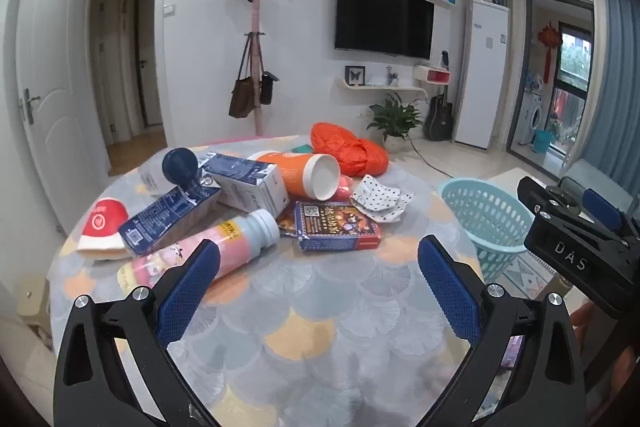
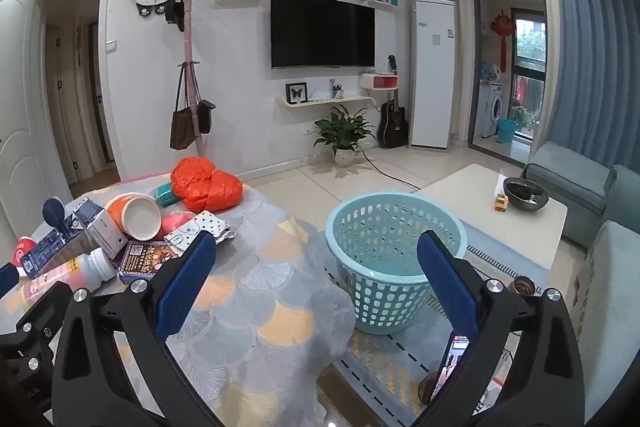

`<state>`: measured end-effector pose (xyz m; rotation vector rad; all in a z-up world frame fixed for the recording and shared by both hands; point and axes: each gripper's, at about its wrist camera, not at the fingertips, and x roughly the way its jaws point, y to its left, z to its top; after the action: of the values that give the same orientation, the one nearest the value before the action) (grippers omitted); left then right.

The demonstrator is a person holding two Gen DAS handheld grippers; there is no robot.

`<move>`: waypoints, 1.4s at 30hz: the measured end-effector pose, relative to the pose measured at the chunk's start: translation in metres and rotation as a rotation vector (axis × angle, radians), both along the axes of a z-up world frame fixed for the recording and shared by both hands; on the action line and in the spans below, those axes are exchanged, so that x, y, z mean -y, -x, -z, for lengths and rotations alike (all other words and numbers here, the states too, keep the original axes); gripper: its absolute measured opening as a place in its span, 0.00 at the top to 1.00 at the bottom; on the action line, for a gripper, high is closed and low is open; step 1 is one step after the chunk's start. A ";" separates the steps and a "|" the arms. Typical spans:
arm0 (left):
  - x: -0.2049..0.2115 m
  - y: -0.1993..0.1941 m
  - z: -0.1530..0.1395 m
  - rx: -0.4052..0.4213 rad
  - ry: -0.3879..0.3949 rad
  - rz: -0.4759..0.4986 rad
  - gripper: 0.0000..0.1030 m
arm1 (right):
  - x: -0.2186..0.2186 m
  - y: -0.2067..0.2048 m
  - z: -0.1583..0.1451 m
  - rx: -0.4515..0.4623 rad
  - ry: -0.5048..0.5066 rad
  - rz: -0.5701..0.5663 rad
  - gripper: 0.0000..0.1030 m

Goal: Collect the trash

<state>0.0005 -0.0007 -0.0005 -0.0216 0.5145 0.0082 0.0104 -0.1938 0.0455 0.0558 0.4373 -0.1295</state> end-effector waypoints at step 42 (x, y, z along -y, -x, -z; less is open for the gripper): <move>0.009 0.017 -0.010 0.051 0.048 0.018 0.07 | 0.019 0.008 -0.003 0.012 -0.006 0.034 0.08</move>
<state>-0.0164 -0.0093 0.0096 -0.0641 0.4639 -0.0225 0.0026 -0.2130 0.0484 0.0698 0.4252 -0.1609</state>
